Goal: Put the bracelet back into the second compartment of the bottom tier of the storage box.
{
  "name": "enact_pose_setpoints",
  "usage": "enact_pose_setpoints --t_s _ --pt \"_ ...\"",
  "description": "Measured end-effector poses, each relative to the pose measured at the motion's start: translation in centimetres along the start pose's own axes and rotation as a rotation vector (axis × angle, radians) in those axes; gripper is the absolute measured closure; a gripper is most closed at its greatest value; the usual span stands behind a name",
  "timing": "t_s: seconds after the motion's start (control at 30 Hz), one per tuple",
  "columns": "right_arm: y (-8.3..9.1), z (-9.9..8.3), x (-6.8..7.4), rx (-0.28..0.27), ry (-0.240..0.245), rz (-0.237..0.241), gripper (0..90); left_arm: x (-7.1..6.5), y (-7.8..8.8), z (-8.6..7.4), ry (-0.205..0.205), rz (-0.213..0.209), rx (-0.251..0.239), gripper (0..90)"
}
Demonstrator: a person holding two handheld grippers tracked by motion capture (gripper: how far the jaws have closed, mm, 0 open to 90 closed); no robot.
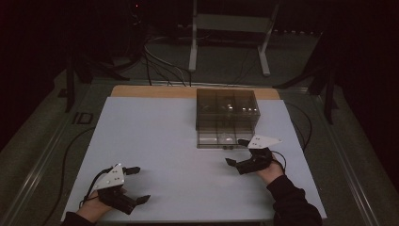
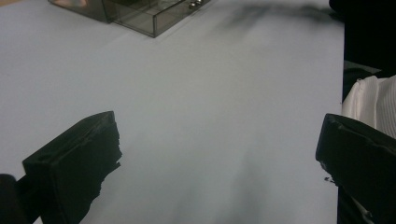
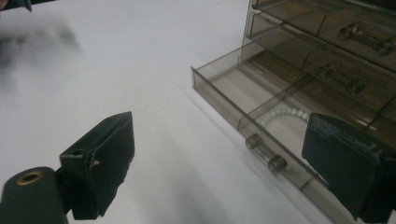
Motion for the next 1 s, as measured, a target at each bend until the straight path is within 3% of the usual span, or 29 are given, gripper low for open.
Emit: enact_pose_setpoints --t_s 0.47,0.63,1.0 --pt "2.0 -2.7 1.6 0.028 -0.014 -0.023 9.3 0.0 0.0 0.0 0.001 0.000 -0.002 0.1" --pt "2.2 -3.2 2.1 0.034 -0.006 -0.010 9.2 0.0 0.1 0.1 0.003 -0.001 -0.005 0.1" --pt "3.8 -5.0 2.2 0.050 -0.022 -0.040 9.2 -0.1 0.1 0.1 0.003 -0.004 -0.004 0.1"
Point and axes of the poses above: each handheld gripper's, and its own axes: y roughly backward along the jaws, z roughly out of its top, x roughly to its left, the point moved 9 cm from there along -y, roughly forward along the jaws, and after that the axes turned 12 degrees about y, right-handed, at the moved point
